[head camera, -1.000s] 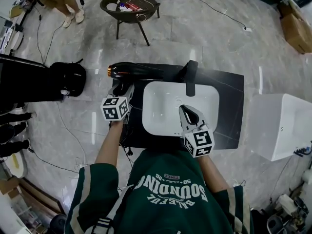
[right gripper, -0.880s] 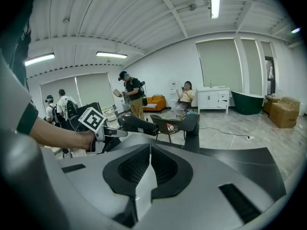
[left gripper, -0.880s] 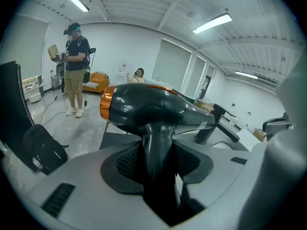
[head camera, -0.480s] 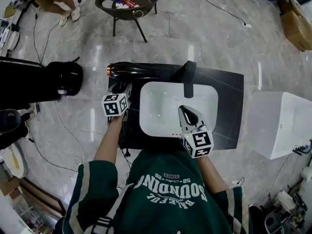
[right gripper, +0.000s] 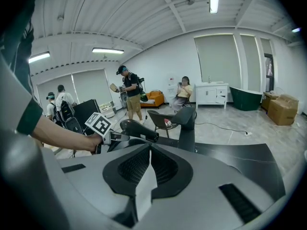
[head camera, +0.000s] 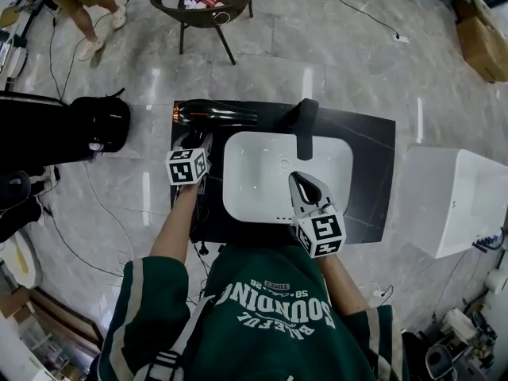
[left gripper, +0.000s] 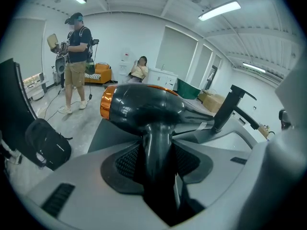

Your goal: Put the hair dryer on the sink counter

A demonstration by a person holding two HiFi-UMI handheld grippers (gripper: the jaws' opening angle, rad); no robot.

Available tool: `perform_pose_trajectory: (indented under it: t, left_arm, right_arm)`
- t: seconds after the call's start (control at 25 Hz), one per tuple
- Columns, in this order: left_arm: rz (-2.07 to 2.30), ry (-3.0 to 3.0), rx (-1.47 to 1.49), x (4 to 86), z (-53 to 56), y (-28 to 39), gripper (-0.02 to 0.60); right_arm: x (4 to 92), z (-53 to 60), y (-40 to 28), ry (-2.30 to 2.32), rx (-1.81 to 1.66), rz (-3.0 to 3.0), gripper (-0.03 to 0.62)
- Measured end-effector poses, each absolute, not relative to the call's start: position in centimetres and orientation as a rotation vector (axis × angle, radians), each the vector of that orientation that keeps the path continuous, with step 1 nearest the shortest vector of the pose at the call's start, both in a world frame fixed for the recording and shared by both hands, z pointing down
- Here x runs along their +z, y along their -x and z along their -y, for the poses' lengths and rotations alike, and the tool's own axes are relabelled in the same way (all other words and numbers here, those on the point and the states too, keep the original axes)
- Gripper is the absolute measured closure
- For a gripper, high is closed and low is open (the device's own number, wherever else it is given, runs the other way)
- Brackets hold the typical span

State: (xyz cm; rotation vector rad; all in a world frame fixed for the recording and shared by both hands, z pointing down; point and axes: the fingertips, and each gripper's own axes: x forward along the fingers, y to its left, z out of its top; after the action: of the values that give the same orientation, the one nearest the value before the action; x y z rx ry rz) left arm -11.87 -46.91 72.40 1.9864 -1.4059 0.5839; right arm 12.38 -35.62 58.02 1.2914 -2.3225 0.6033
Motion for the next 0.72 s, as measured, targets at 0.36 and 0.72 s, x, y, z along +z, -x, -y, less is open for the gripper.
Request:
perform_pose_trajectory:
  t: [0.36,0.72]
  left_arm:
    - [1.419,-1.965,0.637,73.7,47.1,11.9,0.397]
    - [1.443,-1.938,0.654,74.9,47.0,12.4,0.397]
  right_arm:
    - [58.0,35.6,-12.9,-1.302,0.604,2.309,0.549]
    - [58.1,35.0,-13.3,-1.318,0.606,2.298,0.549]
